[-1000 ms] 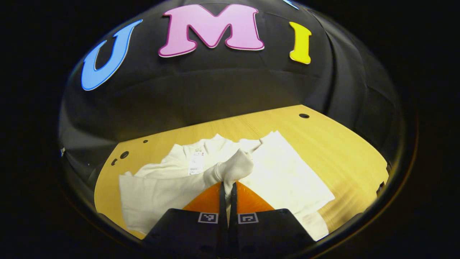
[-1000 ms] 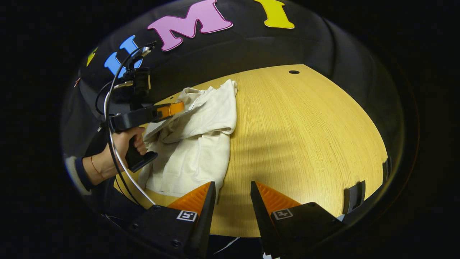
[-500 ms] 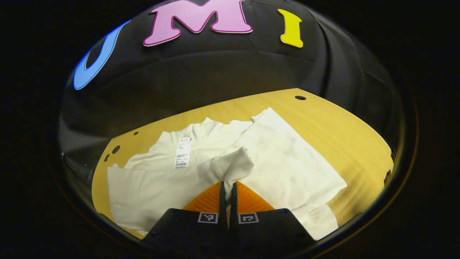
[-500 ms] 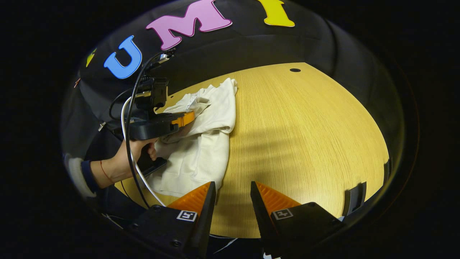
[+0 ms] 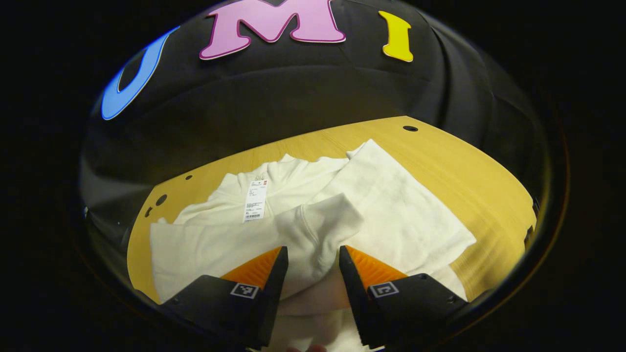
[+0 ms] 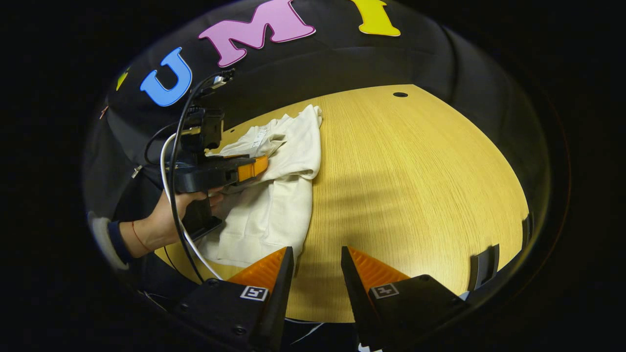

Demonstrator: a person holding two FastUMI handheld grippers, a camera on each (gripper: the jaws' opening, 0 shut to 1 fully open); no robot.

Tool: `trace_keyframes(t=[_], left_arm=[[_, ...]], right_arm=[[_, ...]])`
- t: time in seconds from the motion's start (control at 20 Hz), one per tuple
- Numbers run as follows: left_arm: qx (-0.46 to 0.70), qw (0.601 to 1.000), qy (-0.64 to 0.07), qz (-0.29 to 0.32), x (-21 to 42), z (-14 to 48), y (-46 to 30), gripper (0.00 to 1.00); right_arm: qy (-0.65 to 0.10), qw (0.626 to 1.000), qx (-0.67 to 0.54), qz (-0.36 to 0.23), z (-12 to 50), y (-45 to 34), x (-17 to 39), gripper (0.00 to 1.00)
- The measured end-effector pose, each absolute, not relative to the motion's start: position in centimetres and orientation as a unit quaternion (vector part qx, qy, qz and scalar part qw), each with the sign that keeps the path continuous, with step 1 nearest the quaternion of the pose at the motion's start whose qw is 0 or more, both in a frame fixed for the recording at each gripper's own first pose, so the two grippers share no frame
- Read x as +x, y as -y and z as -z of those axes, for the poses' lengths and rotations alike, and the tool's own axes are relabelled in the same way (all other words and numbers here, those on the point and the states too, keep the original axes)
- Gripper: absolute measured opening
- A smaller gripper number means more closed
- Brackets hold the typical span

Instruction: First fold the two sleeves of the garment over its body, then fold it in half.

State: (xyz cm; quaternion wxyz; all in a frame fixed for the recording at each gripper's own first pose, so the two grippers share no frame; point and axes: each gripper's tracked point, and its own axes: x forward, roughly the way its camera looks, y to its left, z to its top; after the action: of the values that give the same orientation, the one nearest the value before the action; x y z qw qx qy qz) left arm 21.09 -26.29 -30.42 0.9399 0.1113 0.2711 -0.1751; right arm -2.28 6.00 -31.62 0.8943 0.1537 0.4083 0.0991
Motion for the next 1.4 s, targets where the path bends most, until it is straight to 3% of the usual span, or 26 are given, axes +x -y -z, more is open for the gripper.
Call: trace_keyframes(t=[0.35,0.9,0.95,1.0,1.4], left_arm=[[0.092,0.952,-0.248,0.156,16.1,26.9,19.1,0.86],[0.038,0.931,-0.344,0.114,3.3,31.3,5.1,0.87],[0.035,0.928,-0.352,0.118,2.5,31.7,4.8,0.87],[0.03,0.925,-0.359,0.124,1.9,32.0,4.8,0.87],[0.019,0.907,-0.387,0.167,1.1,33.6,6.8,0.86]], right_arm=[[-0.406,0.895,0.144,-0.113,31.2,-7.9,-2.2,0.65],[-0.431,0.883,0.135,-0.129,33.0,-12.0,-3.2,0.71],[-0.433,0.882,0.137,-0.125,33.2,-12.1,-3.1,0.81],[-0.436,0.881,0.139,-0.12,33.5,-12.0,-3.1,0.71],[-0.453,0.874,0.124,-0.126,35.2,-13.4,-3.1,0.73]])
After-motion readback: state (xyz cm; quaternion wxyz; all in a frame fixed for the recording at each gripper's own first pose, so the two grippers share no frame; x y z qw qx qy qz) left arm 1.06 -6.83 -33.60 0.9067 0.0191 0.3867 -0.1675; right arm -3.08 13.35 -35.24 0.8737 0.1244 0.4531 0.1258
